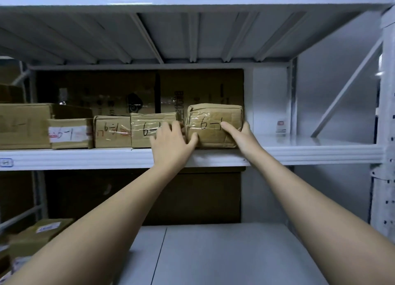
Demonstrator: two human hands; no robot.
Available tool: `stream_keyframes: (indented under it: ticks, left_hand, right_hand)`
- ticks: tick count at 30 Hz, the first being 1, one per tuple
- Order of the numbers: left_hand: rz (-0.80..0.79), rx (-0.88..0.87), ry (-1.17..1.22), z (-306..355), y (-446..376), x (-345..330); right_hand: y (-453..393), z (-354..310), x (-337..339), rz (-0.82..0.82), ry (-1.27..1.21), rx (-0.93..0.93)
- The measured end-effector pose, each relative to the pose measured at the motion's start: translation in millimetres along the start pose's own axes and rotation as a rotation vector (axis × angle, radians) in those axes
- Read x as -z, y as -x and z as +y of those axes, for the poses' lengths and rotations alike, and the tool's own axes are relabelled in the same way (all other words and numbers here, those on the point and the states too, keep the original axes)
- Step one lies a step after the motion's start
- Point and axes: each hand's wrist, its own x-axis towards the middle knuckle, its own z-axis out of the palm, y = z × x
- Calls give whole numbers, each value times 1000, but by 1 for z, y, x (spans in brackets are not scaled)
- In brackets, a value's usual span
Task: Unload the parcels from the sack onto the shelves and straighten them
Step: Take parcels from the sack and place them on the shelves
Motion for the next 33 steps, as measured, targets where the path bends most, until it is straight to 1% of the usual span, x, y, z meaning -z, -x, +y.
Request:
stream_keyframes:
  ticks: [2,5,15,17,23,27,33]
  left_hand:
    - [22,-16,-48,-10,-5,-1]
    - [32,-32,-40,-26,-18,-2]
    - [-136,-138,-138,-40,-48,-10]
    - [-146,-148,-147,-38,-49,-12]
    - [-70,-168,-168,-37,-49,-18]
    - [-9,-168,-165,-36,-49,-22]
    - [18,-148,-124,-35,-50,-23]
  right_hand:
    - [-3,0,-3,-29,42,19]
    - [-6,2,-12,-40,102,43]
    - [-29,7,-25,-29,191,9]
    - [-34,7,-25,-33,202,-4]
    - [-45,10,-22,-95,191,-29]
    - [-47,13,-19,-135,250,-15]
    - [-46,13,-21,-109,255,-16]
